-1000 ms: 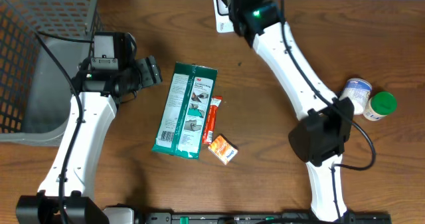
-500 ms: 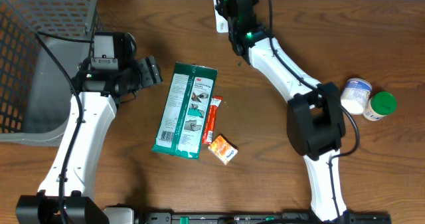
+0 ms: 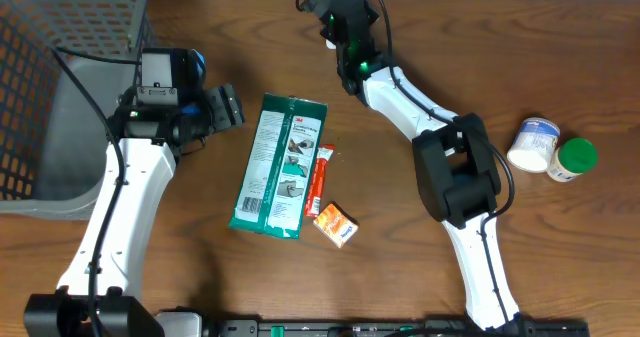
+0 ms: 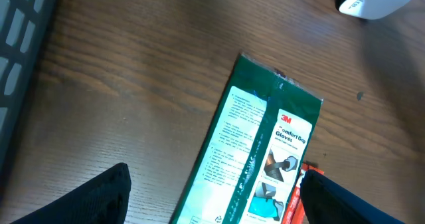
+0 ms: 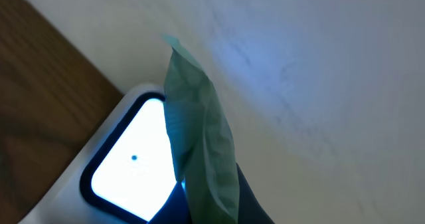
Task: Scan the item barcode
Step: 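Lift the wipes pouch with the right gripper and hold it at the scanner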
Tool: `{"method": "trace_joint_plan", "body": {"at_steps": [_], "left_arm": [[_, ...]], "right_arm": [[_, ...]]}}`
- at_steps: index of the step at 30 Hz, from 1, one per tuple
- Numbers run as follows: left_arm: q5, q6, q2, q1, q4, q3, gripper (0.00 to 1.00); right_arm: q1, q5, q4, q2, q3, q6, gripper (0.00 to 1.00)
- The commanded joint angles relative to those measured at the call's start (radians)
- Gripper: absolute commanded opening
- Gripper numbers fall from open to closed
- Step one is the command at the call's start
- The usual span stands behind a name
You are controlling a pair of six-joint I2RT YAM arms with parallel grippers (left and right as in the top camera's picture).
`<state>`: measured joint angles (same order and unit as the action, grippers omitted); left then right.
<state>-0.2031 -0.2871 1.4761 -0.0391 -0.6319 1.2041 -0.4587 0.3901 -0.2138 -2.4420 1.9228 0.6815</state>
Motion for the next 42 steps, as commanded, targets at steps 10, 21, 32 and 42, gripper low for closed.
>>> {"method": "trace_joint_plan", "body": {"at_steps": [10, 21, 32, 42], "left_arm": [[0.013, 0.006, -0.006, 0.005, -0.004, 0.023, 0.83], [0.013, 0.006, -0.006, 0.005, -0.004, 0.023, 0.83], [0.013, 0.006, -0.006, 0.005, -0.004, 0.023, 0.83], [0.013, 0.006, -0.006, 0.005, -0.004, 0.023, 0.83]], "right_arm": [[-0.014, -0.081, -0.049, -0.031, -0.002, 0.06, 0.01], [-0.026, -0.073, -0.063, -0.064, -0.002, 0.359, 0.01], [-0.025, -0.072, -0.09, -0.064, -0.002, 0.307, 0.01], [0.008, -0.123, -0.105, 0.06, 0.0, -0.174, 0.01]]}}
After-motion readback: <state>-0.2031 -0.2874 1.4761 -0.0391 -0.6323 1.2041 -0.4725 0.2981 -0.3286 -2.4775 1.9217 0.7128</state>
